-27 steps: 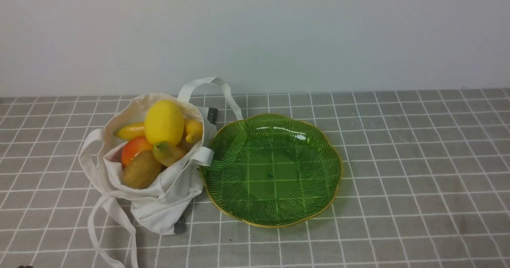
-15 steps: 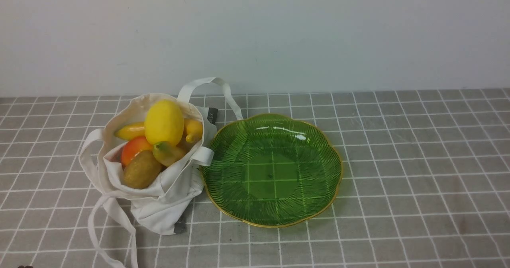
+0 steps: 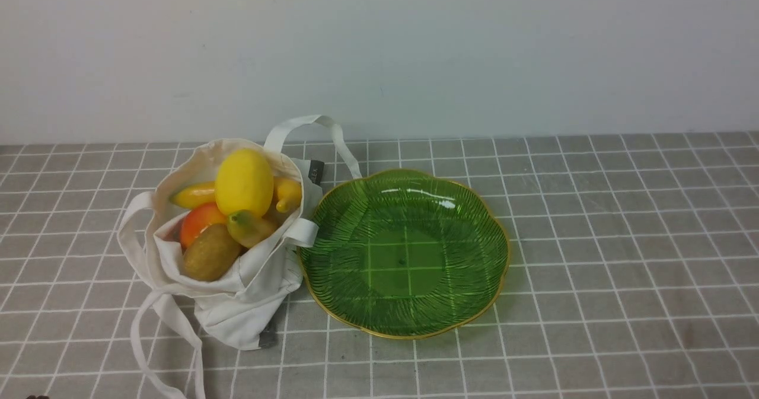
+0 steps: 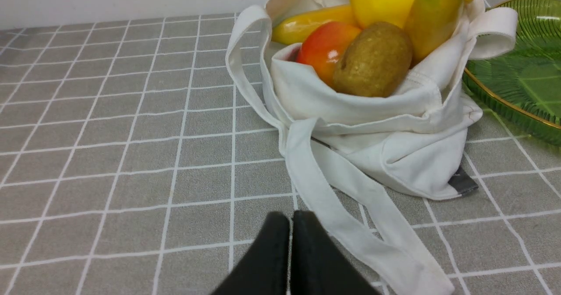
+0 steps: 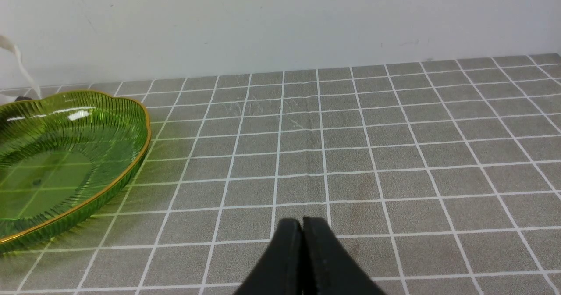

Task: Take the fruit out of the bag on the grey coffee tablecloth and place them on the plate.
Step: 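Reach into the white bag and grasp the banana with the left gripper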

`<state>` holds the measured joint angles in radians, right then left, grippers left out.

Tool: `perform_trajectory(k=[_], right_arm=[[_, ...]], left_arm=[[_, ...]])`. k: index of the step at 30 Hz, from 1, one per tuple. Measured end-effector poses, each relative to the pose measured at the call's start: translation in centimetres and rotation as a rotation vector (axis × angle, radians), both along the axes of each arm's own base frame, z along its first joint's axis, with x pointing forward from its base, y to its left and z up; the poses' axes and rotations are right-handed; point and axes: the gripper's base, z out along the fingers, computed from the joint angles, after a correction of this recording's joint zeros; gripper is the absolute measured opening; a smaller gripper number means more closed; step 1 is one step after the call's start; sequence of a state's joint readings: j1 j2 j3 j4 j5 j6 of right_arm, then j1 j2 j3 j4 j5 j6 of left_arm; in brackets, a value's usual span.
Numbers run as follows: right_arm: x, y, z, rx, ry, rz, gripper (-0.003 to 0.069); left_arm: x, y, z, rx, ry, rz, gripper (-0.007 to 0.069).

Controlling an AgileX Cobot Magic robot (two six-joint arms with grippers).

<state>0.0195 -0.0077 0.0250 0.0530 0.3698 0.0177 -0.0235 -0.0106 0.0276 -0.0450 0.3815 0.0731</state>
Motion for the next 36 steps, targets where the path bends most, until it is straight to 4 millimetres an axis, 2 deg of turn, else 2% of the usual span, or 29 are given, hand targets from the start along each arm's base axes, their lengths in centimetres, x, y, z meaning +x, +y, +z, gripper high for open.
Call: perform_trajectory(k=[16,19,20,21,22,26,27,29,33,36], right_arm=[[0.0,0.0,0.0,0.0,0.0,0.0,-0.0014],[0.0,0.0,0.0,0.0,0.0,0.0,-0.0014],[0.0,0.0,0.0,0.0,0.0,0.0,-0.0014],[0.0,0.0,0.0,0.0,0.0,0.0,-0.0014],[0.0,0.0,0.0,0.0,0.0,0.0,-0.0014],[0.0,0.0,0.0,0.0,0.0,0.0,-0.0014],[0.0,0.0,0.0,0.0,0.0,0.0,-0.0014],[0.0,0.0,0.0,0.0,0.0,0.0,-0.0014],[0.0,0.0,0.0,0.0,0.0,0.0,-0.0014],[0.0,0.0,0.0,0.0,0.0,0.0,-0.0014]], left_arm=[[0.0,0.0,0.0,0.001,0.0,0.0,-0.0008],[0.0,-0.2,0.0,-0.077,0.002,0.006,-0.0008],[0.0,-0.5,0.1,-0.219,0.008,0.016,-0.0008],[0.0,-0.6,0.1,-0.27,0.01,0.02,-0.0008],[0.0,-0.9,0.2,-0.419,0.02,0.031,-0.0008],[-0.1,-2.2,1.0,-1.159,0.09,0.073,-0.0008],[-0.1,-2.3,1.1,-1.191,0.091,0.076,-0.0008],[-0.1,-2.5,1.7,-1.412,0.104,0.075,-0.0008],[0.1,-2.1,2.3,-1.512,0.032,0.088,-0.0008],[0.1,-2.0,3.0,-1.413,-0.025,0.051,-0.0008]])
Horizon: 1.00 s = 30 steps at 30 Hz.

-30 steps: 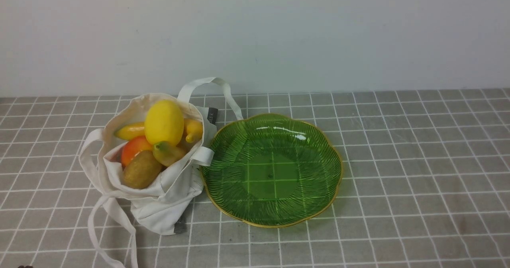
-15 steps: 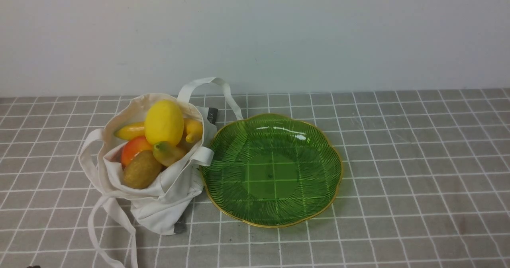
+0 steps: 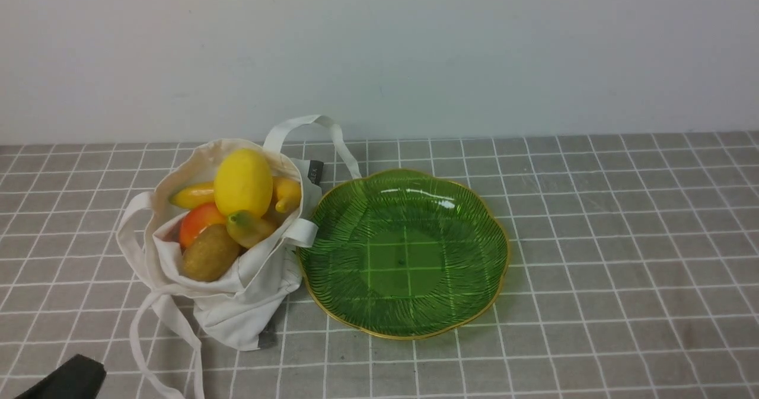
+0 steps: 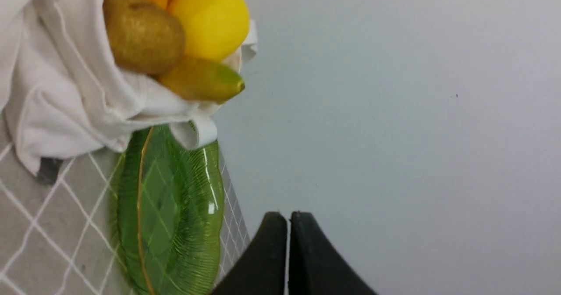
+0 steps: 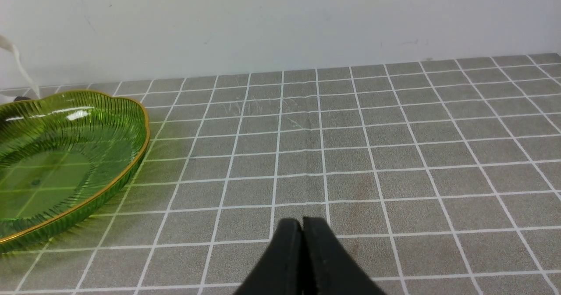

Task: Take the fruit out of the bag on the grey coffee tablecloth and place them on the plate.
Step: 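Reach into the white bag and grasp the banana with the left gripper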

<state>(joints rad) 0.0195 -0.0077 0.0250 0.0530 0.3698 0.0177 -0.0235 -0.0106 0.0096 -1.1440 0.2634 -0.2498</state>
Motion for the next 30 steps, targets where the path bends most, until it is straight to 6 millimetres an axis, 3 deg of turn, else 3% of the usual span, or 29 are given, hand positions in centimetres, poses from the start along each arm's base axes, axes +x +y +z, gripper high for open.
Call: perform_trajectory(k=[5,6,7,8,9,12,16,19,23,25,27,30], right_arm=[[0.0,0.0,0.0,0.0,0.0,0.0,-0.0014],[0.0,0.0,0.0,0.0,0.0,0.0,-0.0014],[0.0,0.0,0.0,0.0,0.0,0.0,-0.0014],[0.0,0.0,0.0,0.0,0.0,0.0,-0.0014],[0.0,0.0,0.0,0.0,0.0,0.0,-0.0014],[0.0,0.0,0.0,0.0,0.0,0.0,-0.0014],[0.0,0.0,0.0,0.0,0.0,0.0,-0.0014],[0.0,0.0,0.0,0.0,0.0,0.0,-0.0014],[0.0,0.0,0.0,0.0,0.0,0.0,-0.0014],[0.0,0.0,0.0,0.0,0.0,0.0,-0.0014],[0.0,0.0,0.0,0.0,0.0,0.0,-0.0014],[0.0,0.0,0.0,0.0,0.0,0.0,-0.0014]], left_arm=[[-0.9,-0.4,6.1,0.278,-0.2,-0.042,-0.0008],[-0.6,-0.7,7.5,0.362,-0.207,-0.074,-0.0008],[-0.6,-0.8,7.7,0.378,-0.203,-0.091,-0.0008],[0.5,-1.4,9.2,0.516,-0.159,-0.175,-0.0008],[0.5,-1.5,9.1,0.522,-0.157,-0.188,-0.0008],[4.1,-2.3,9.8,0.782,0.094,-0.468,-0.0008],[8.7,-1.4,9.3,1.042,0.433,-0.734,-0.0008],[12.6,-0.6,9.5,1.133,0.604,-0.809,-0.0008],[15.9,-0.8,9.8,1.147,0.653,-0.842,-0.0008],[17.9,-2.7,10.4,1.195,0.619,-0.905,-0.0008],[18.3,-3.4,10.7,1.216,0.605,-0.922,-0.0008],[19.6,-6.9,12.6,1.346,0.527,-0.952,-0.0008]])
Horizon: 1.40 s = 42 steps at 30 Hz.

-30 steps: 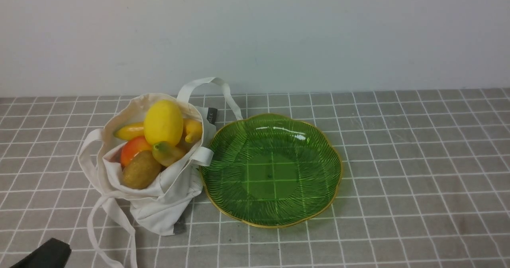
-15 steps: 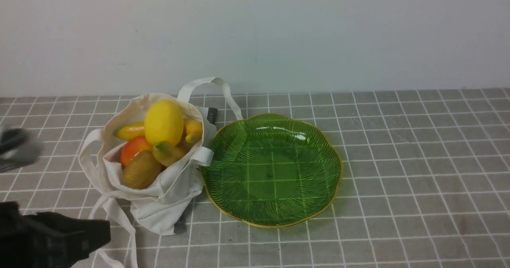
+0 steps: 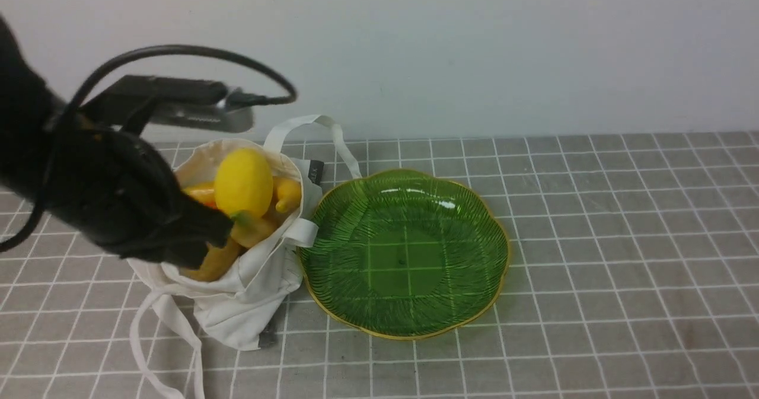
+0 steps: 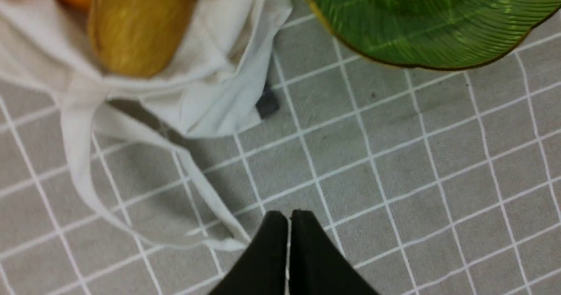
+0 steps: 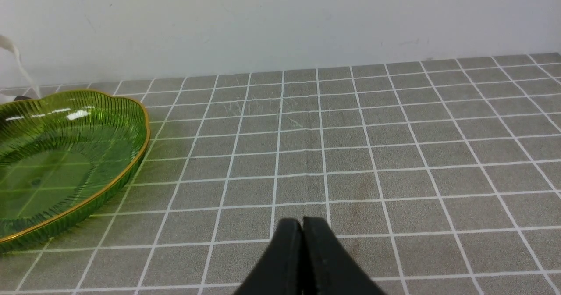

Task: Take the fruit out of the bag on the grey coffee tablecloth and place them on the plate.
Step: 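Reach into the white bag and grasp the banana with the left gripper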

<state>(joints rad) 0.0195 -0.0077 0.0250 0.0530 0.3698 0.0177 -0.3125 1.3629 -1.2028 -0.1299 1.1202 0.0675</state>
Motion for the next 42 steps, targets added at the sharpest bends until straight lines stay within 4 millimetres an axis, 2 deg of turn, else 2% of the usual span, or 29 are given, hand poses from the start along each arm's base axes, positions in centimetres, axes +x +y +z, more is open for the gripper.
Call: perform_trajectory(k=[4,8,13,19,25,31,34,38,42], right_arm=[[0.0,0.0,0.0,0.0,0.0,0.0,-0.0014],[0.0,0.0,0.0,0.0,0.0,0.0,-0.0014],[0.0,0.0,0.0,0.0,0.0,0.0,-0.0014],[0.0,0.0,0.0,0.0,0.0,0.0,-0.0014],[0.0,0.0,0.0,0.0,0.0,0.0,-0.0014],[0.0,0.0,0.0,0.0,0.0,0.0,-0.0014],[0.0,0.0,0.0,0.0,0.0,0.0,-0.0014],[0.0,0.0,0.0,0.0,0.0,0.0,-0.0014],[0.0,0.0,0.0,0.0,0.0,0.0,-0.0014]], left_arm=[[0.6,-1.9,0.8,0.064,-0.052,0.01,-0.0002],[1.6,-2.3,0.0,0.122,-0.076,0.065,0.0036],[3.5,-2.6,-1.7,0.174,-0.091,0.13,0.0139],[5.9,-3.3,-4.5,0.208,-0.109,0.154,0.0359],[7.1,-3.6,-6.3,0.251,-0.105,0.138,0.047],[7.9,-4.0,-8.3,0.275,-0.069,0.125,0.0474],[8.4,-4.1,-9.3,0.293,-0.057,0.125,0.0429],[8.7,-4.0,-9.9,0.314,-0.058,0.158,0.0289],[8.5,-3.7,-9.0,0.32,-0.078,0.174,0.029]])
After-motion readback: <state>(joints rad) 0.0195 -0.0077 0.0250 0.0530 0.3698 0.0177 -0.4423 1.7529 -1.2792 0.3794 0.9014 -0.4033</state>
